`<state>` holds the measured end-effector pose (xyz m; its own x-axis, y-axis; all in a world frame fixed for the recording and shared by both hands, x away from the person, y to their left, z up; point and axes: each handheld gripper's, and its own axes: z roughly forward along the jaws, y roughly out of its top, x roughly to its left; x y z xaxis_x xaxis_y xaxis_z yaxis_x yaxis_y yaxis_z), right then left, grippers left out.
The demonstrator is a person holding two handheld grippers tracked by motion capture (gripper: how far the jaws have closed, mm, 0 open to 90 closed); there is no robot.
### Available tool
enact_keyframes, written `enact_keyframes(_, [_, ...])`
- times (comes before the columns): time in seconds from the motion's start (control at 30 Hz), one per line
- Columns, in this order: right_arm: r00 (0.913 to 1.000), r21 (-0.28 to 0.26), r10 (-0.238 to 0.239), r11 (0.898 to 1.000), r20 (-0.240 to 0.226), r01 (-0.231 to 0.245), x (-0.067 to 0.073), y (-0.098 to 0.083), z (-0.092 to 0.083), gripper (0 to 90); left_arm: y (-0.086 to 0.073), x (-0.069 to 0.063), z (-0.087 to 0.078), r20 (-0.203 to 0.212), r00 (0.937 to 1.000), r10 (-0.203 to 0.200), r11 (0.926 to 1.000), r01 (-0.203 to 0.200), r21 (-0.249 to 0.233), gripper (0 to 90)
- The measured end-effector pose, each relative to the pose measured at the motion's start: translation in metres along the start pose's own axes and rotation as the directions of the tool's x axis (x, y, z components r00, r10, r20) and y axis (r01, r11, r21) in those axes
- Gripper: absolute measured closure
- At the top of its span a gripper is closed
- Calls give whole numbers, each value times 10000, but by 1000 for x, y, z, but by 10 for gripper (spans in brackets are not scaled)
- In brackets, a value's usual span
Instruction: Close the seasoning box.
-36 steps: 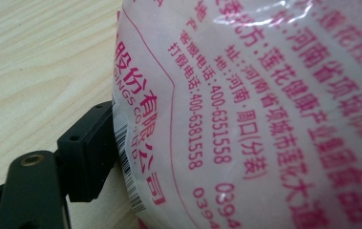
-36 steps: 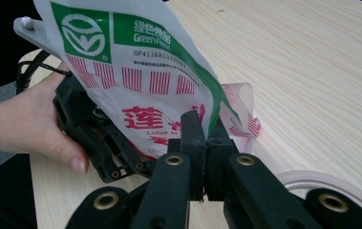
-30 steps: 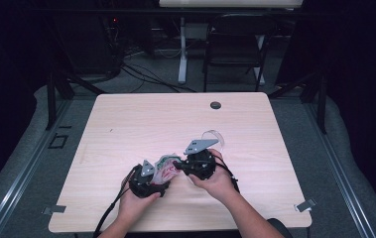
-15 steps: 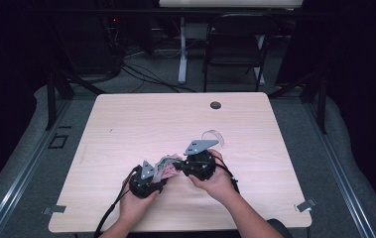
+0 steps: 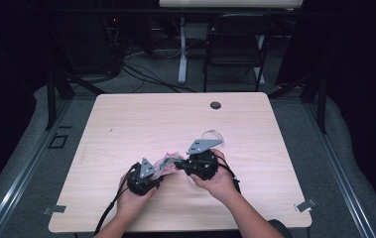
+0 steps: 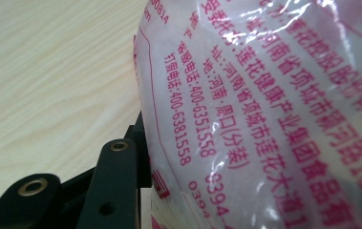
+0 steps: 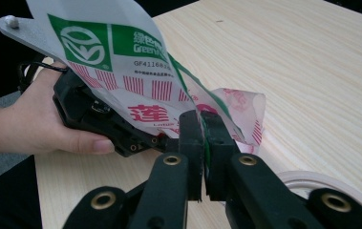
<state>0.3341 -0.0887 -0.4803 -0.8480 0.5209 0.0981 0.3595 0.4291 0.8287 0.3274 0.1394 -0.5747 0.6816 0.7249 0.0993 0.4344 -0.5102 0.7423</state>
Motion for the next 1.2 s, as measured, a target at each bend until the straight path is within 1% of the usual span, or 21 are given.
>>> enact_keyframes(0.1, [10000, -35, -24, 10000, -15, 24, 0, 1, -2, 864, 2, 0, -3, -160, 9998, 118, 9999, -119, -48, 606])
enact_keyframes(0.13, [10000, -130, -69, 9999, 4, 69, 1, 1, -4, 846, 4, 1, -5, -297, 9992, 249, 9996, -252, -107, 606])
enact_keyframes(0.17, [10000, -201, -75, 9998, 39, 75, 1, 1, -5, 825, 4, 1, -5, -297, 9992, 249, 9996, -252, -107, 606])
enact_keyframes(0.2, [10000, -310, -61, 9995, 21, 62, 2, 2, -6, 803, 6, 2, -7, -473, 9980, 418, 9990, -425, -127, 607])
enact_keyframes(0.23, [10000, -310, -61, 9995, 21, 62, 2, 2, -6, 803, 6, 2, -7, -473, 9980, 418, 9990, -425, -127, 607])
enact_keyframes(0.3, [9999, -472, -87, 9988, 54, 89, 2, 2, -10, 777, 9, 3, -9, -604, 9963, 609, 9980, -616, -100, 608])
enact_keyframes(0.33, [9998, -624, -165, 9979, 136, 173, 2, 3, -14, 731, 10, 4, -9, -714, 9953, 661, 9977, -670, -108, 608])
enact_keyframes(0.37, [9998, -689, -167, 9975, 145, 177, 2, 3, -16, 721, 12, 5, -11, -908, 9925, 824, 9965, -833, -70, 609])
enact_keyframes(0.43, [9997, -741, -177, 9971, 176, 189, 2, 3, -18, 711, 13, 7, -12, -982, 9917, 824, 9964, -839, -111, 609])
enact_keyframes(0.47, [9993, -901, -213, 9956, 297, 239, 2, 3, -21, 682, 14, 8, -13, -1105, 9903, 847, 9961, -868, -148, 609])
enact_keyframes(0.57, [9988, -1015, -253, 9944, 417, 294, 2, 1, -25, 643, 18, 11, -16, -1477, 9832, 1070, 9937, -1107, -167, 610])
enact_keyframes(0.63, [9985, -1032, -310, 9940, 458, 356, 1, 0, -27, 630, 19, 12, -16, -1550, 9821, 1072, 9934, -1122, -233, 610])
enact_keyframes(0.7, [9978, -1064, -354, 9935, 558, 412, 1, -1, -29, 603, 22, 13, -17, -1744, 9763, 1282, 9908, -1338, -205, 611])
enact_keyframes(0.73, [9963, -1123, -457, 9922, 735, 538, 1, -3, -31, 576, 24, 14, -17, -1860, 9722, 1423, 9888, -1481, -178, 611])
enact_keyframes(0.83, [9948, -1143, -534, 9914, 863, 632, 1, -4, -33, 552, 26, 14, -18, -1903, 9708, 1462, 9881, -1525, -188, 611])
enact_keyframes(0.9, [9931, -1193, -596, 9903, 1010, 716, 2, -5, -35, 533, 28, 13, -17, -2063, 9645, 1649, 9847, -1730, -217, 611])
enact_keyframes(0.93, [9919, -1178, -690, 9897, 1063, 815, 3, -6, -37, 519, 30, 13, -18, -2071, 9607, 1850, 9812, -1923, -155, 611])
enact_keyframes(1.03, [9911, -1189, -759, 9889, 1096, 889, 4, -7, -38, 513, 32, 11, -17, -2038, 9615, 1844, 9810, -1928, -219, 612])
enact_keyframes(1.07, [9894, -1184, -818, 9883, 1200, 961, 5, -7, -39, 502, 33, 9, -15, -1912, 9643, 1834, 9810, -1920, -273, 612])
enact_keyframes(1.1, [9890, -1222, -827, 9877, 1226, 978, 6, -7, -39, 496, 33, 9, -15, -1912, 9643, 1834, 9810, -1920, -273, 612])
enact_keyframes(1.2, [9848, -1358, -985, 9837, 1431, 1181, 7, -7, -41, 472, 34, 4, -12, -1658, 9646, 2053, 9773, -2111, -182, 612])
